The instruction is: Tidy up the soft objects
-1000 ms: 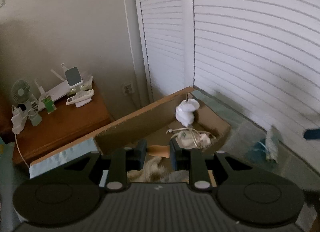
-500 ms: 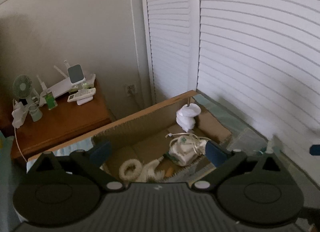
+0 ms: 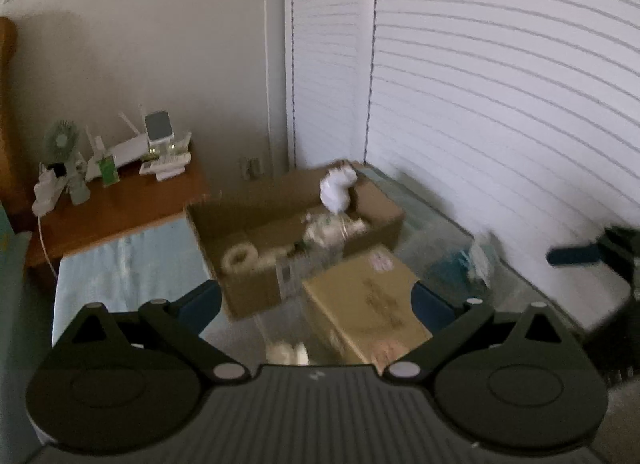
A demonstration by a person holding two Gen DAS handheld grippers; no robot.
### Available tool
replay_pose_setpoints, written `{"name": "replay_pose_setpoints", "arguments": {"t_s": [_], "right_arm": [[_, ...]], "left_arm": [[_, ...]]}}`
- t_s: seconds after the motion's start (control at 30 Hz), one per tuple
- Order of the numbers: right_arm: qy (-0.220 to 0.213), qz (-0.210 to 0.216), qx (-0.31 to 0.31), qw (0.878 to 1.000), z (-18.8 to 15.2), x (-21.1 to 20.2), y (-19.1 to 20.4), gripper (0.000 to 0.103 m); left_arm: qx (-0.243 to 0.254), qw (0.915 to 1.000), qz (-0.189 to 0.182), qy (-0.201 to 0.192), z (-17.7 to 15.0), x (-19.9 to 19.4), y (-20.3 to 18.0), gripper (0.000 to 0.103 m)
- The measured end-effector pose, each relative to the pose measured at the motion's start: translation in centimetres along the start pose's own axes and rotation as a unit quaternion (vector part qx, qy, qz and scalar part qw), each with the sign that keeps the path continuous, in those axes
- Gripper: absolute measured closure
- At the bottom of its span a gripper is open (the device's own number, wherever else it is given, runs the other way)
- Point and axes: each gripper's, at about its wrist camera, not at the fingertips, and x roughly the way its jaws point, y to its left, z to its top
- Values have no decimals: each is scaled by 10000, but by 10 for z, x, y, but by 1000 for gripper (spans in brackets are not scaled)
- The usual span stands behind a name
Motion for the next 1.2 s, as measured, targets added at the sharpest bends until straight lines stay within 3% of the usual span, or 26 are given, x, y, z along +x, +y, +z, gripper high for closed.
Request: {"name": "replay_pose_setpoints", "arguments": {"t_s": [0.23, 0.6, 1.07, 1.2], "right_arm": [[50, -37, 14, 10000, -9, -4, -2, 0], [223, -2, -60, 9997, -28, 1, 0, 0], [1077, 175, -183, 9939, -83, 34, 1, 0], [941, 182, -157, 9953, -87, 33, 0, 0]], "left_arm": [[-86, 9997, -102, 198, -48, -15, -17, 2], [164, 9969, -307, 712, -104, -13, -47, 2], [287, 9953, -334, 862, -121, -6, -60, 2], [229, 9959, -310, 824, -120, -5, -58, 2]]}}
